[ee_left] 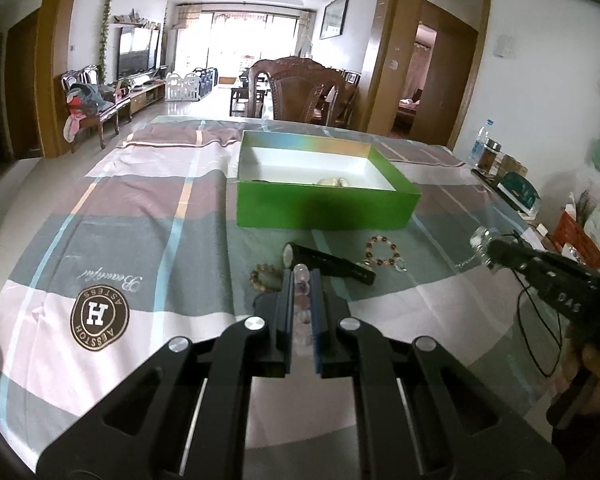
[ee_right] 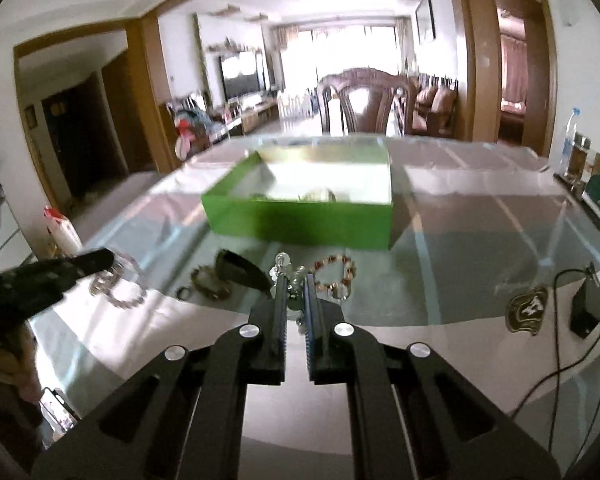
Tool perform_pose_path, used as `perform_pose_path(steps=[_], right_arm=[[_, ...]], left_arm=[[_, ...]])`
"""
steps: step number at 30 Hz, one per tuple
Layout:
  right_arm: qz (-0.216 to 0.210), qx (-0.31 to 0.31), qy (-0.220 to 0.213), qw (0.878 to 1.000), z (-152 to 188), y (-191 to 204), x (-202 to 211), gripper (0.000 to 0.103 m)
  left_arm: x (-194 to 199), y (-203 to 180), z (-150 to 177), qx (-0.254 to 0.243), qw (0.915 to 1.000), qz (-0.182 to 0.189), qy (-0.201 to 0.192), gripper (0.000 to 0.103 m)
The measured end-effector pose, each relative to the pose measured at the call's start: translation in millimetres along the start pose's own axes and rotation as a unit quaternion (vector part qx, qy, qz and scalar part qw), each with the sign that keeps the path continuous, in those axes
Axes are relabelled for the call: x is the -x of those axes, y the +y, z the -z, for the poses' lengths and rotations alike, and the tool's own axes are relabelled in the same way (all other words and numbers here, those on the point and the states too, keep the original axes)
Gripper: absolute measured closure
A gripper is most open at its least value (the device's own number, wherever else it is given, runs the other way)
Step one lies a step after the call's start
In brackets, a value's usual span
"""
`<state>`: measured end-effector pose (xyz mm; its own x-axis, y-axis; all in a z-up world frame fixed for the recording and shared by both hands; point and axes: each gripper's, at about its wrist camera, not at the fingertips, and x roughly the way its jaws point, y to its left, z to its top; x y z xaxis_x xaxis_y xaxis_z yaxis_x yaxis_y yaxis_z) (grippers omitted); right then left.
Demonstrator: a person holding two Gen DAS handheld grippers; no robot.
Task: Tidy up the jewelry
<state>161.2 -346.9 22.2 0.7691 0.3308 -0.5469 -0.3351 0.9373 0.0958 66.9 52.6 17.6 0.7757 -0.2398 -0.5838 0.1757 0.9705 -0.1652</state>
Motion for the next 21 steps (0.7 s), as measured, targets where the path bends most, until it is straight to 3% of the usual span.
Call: perform_pose_path(steps=[21], right_arm=[[0.001, -0.003, -0.017, 1.0, 15, 5, 24, 0.095]], left_arm=[[29, -15, 8, -0.015, 0.9999, 0.003, -0.007, 0.095]])
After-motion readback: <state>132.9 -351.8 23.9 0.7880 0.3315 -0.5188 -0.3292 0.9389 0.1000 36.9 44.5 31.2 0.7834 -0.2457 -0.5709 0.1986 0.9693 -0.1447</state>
